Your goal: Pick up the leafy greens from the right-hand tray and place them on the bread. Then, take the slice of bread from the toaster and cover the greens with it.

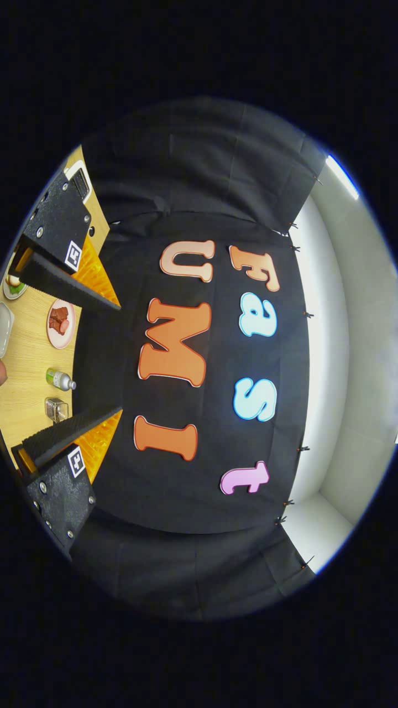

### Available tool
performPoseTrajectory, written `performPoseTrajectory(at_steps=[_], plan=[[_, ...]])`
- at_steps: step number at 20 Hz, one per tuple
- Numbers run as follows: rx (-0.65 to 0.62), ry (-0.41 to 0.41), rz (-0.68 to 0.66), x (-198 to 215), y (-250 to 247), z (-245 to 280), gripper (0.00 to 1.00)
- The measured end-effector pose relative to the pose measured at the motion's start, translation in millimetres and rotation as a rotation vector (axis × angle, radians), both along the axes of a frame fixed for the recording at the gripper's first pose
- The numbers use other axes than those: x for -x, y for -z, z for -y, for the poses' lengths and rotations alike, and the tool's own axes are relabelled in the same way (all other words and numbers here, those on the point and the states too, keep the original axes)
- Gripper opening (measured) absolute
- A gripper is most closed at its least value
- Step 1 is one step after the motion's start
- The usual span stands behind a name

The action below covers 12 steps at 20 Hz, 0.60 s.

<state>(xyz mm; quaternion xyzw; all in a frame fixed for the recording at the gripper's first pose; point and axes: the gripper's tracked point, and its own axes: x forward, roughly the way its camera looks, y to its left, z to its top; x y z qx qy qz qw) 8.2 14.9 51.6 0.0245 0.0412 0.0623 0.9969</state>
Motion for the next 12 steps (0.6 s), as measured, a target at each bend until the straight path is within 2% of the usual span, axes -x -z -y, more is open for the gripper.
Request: performPoseTrajectory(at_steps=[4, 9, 12], plan=[[-0.011, 0.0, 0.081, 2.0, -8.4, -1.4, 0.99], [0.019, 0.024, 0.1, 3.7, -3.5, -1.1, 0.99], [-0.007, 0.006, 0.095, 5.8, 6.9, -11.8, 0.99]])
